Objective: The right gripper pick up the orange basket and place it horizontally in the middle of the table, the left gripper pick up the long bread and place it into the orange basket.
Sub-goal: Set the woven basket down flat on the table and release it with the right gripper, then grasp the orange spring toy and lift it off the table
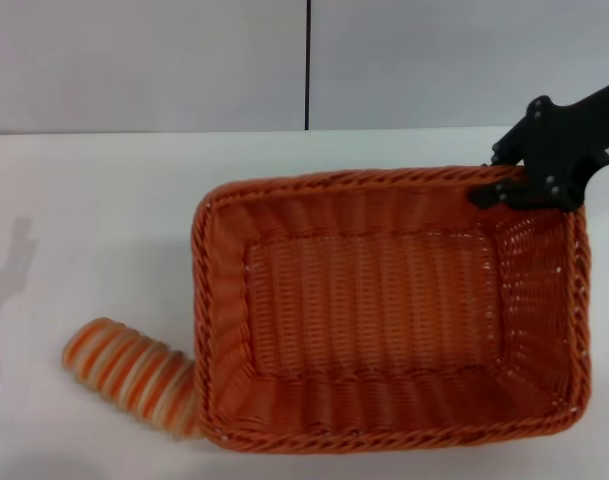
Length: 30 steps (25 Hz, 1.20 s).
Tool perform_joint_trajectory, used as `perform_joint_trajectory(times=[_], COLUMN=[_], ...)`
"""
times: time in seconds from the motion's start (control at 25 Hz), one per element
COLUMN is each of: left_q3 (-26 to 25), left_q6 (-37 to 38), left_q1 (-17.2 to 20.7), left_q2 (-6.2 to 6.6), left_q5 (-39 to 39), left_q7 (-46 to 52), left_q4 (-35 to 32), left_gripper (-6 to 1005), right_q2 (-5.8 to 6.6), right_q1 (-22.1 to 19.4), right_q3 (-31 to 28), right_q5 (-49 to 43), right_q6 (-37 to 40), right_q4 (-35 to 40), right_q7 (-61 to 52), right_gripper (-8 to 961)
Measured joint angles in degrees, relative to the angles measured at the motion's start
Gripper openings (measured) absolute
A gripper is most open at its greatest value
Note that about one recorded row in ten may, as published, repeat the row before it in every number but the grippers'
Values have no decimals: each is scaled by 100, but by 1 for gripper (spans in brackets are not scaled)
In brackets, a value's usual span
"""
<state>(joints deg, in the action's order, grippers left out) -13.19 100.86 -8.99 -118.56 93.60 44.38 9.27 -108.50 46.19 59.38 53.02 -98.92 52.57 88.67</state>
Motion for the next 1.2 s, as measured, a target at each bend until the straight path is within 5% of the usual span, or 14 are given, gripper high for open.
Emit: perform_joint_trajectory(times=[0.52, 0.6, 0.72, 0.96, 1.2], left_q3=[1, 1, 265, 741, 1876], left_q6=[-143, -149, -134, -1, 147], left_q1=[-107, -111, -180, -292, -402], left_q2=[-1, 0, 15, 31, 54], left_q5=[2, 0, 19, 20, 22], left_q7=[7, 7, 3, 63, 933], left_q4=[0, -8, -123, -502, -1512], left_gripper=[768, 767, 767, 765, 764], right_q2=[-277, -307, -370, -373, -613], right_q1=[172, 128, -185, -784, -1930], right_q3=[-388, -551, -1458, -2337, -3783], right_q5=[-301, -222, 361, 1414, 3494], right_q6=[578, 605, 650, 693, 851], right_q4=[-326, -311, -236, -284, -1150], right_q7=[65, 145, 553, 803, 1529], right_gripper=[315, 406, 542, 555, 568])
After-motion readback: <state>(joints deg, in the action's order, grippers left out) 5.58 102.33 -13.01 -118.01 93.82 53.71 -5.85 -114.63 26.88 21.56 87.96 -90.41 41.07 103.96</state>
